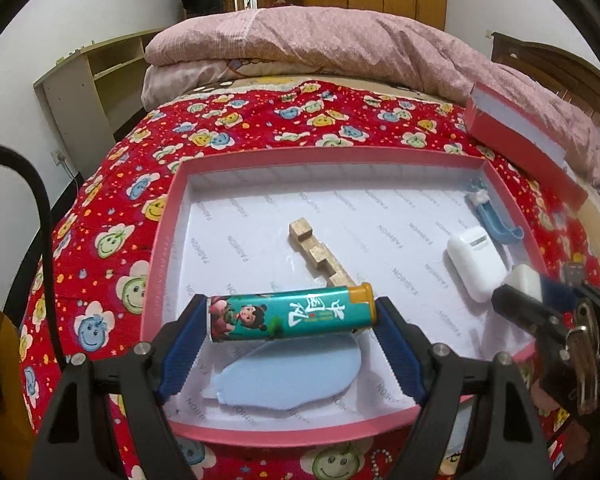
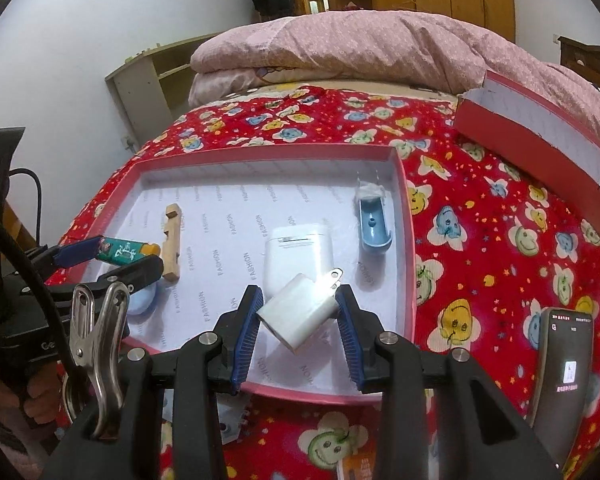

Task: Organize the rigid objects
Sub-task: 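Carry the teal stick and white plug over the tray, then lower both items into the tray and open both grippers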

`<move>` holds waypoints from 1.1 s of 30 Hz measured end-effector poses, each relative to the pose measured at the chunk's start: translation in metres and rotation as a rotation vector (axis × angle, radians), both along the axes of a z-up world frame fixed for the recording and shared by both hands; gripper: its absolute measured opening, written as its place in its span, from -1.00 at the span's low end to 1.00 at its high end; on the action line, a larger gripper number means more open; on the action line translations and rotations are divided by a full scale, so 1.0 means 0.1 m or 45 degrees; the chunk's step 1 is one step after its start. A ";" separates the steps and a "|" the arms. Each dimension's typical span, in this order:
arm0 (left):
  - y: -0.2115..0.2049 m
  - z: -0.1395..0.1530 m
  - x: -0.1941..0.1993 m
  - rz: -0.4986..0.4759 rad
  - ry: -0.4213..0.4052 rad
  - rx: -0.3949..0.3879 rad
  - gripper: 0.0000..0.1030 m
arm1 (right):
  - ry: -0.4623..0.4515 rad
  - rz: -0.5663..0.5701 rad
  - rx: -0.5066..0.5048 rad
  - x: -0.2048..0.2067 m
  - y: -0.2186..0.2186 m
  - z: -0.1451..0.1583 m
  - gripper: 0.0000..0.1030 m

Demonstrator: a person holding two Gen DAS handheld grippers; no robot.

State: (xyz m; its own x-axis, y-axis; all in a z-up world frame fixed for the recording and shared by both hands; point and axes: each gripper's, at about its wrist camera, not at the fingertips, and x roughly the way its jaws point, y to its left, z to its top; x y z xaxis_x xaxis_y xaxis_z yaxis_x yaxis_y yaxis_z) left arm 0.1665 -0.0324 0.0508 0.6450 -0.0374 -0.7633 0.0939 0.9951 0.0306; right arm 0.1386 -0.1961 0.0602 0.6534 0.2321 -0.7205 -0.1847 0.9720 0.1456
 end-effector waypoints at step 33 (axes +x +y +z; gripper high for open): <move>0.03 0.01 -0.01 -0.013 -0.004 -0.045 0.67 | 0.042 -0.028 0.010 0.05 0.01 -0.12 -0.23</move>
